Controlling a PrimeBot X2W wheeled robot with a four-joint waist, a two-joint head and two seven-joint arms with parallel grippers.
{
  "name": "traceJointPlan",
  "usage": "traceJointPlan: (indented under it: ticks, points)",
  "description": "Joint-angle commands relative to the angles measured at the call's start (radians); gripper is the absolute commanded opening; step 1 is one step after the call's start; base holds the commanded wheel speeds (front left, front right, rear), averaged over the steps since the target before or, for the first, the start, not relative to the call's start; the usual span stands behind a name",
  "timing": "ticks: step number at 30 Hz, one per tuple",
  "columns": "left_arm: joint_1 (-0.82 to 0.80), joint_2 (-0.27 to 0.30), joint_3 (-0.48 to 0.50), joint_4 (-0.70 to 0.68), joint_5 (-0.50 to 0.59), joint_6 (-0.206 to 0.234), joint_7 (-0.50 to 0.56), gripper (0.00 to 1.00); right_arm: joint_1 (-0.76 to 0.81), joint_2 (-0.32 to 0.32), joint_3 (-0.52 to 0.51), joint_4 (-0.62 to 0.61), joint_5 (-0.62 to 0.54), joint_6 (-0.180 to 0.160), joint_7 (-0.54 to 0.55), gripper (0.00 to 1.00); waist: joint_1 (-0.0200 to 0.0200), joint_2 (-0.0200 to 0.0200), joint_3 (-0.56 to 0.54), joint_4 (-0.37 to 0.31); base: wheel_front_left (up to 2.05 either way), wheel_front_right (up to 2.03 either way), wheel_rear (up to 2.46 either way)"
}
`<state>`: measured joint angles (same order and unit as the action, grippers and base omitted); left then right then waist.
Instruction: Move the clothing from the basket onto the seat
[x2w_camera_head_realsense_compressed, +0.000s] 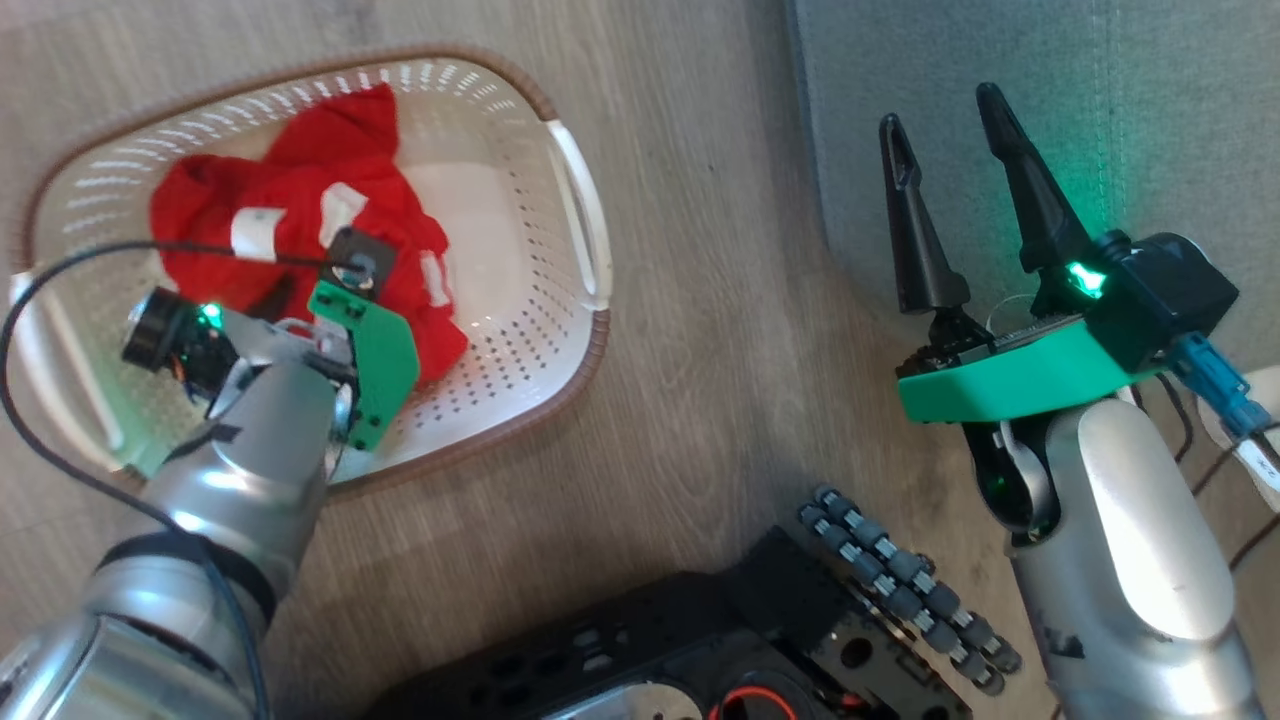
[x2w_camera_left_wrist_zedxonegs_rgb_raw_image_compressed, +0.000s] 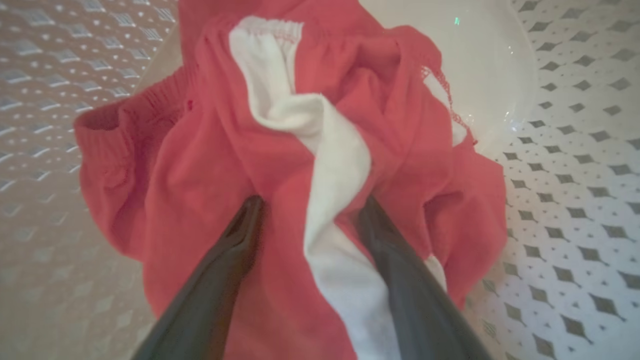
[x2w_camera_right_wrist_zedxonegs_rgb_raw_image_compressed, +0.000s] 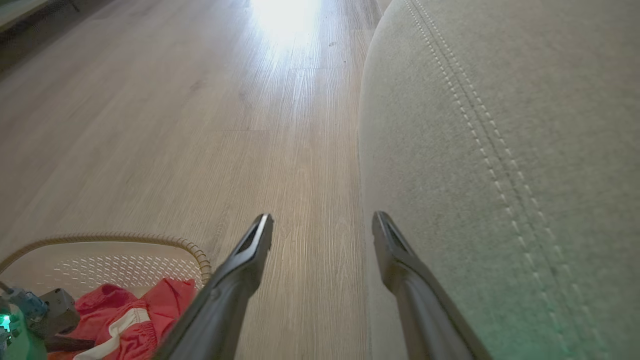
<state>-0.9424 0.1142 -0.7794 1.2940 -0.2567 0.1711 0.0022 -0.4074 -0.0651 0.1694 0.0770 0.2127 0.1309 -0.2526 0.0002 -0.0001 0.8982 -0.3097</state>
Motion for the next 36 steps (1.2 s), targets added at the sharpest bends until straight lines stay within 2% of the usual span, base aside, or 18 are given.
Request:
traceJointPlan:
  ticks: [1,4,5,6,7,11,17,28,33,36]
  points:
    - [0.011,0.019,0.006,-0.005,0.001,0.009,0.017,1.0,0.023,0.007,0.016,-0.031,0.006,0.0,-0.009,1.0,-0.0002,0.0001,0.02,-0.017,0.0,0.0,0.0]
    - [0.004,0.026,0.0,-0.004,0.001,0.015,0.066,1.0,0.027,0.01,0.015,-0.032,0.006,0.0,-0.009,1.0,-0.0002,0.0001,0.028,-0.017,0.0,0.0,0.0]
    - [0.003,0.028,0.001,-0.004,-0.002,0.018,0.085,0.66,0.027,0.011,0.015,-0.033,0.005,0.0,-0.009,1.0,-0.0002,0.0001,0.03,-0.017,0.0,0.0,0.0]
    - [0.001,0.03,0.0,-0.004,-0.003,0.017,0.093,0.14,0.026,0.011,0.015,-0.032,0.005,0.0,-0.009,1.0,-0.0002,0.0001,0.031,-0.018,0.0,0.0,0.0]
    - [0.001,0.032,-0.002,-0.004,-0.004,0.016,0.095,0.0,0.024,0.012,0.016,-0.03,0.006,0.0,-0.009,1.0,-0.0002,0.0001,0.031,-0.019,0.0,0.0,0.0]
    - [0.005,0.04,-0.006,-0.003,-0.008,0.007,0.069,0.0,0.006,0.013,0.021,-0.022,0.012,0.0,-0.009,1.0,-0.0002,0.0001,0.02,-0.023,0.0,0.0,0.0]
    - [0.053,0.013,-0.005,-0.003,-0.029,-0.004,0.002,0.0,-0.002,0.014,0.018,0.002,0.01,0.0,-0.009,1.0,-0.0002,0.0001,-0.073,0.01,0.0,0.0,0.0]
    - [0.154,-0.047,0.04,-0.013,-0.109,-0.007,-0.224,0.0,0.038,-0.01,-0.001,0.068,-0.008,0.0,-0.009,1.0,-0.0002,0.0001,-0.344,0.104,0.0,0.0,0.0]
    - [0.192,-0.057,0.059,-0.07,-0.134,-0.005,-0.261,0.0,0.077,-0.021,-0.007,0.095,-0.012,0.0,-0.009,1.0,-0.0002,0.0001,-0.478,0.145,0.0,0.0,0.0]
    - [0.218,-0.051,0.076,-0.169,-0.129,0.007,-0.263,0.0,0.107,-0.027,-0.012,0.108,-0.014,0.0,-0.009,1.0,-0.0002,0.0001,-0.553,0.171,0.0,0.0,0.0]
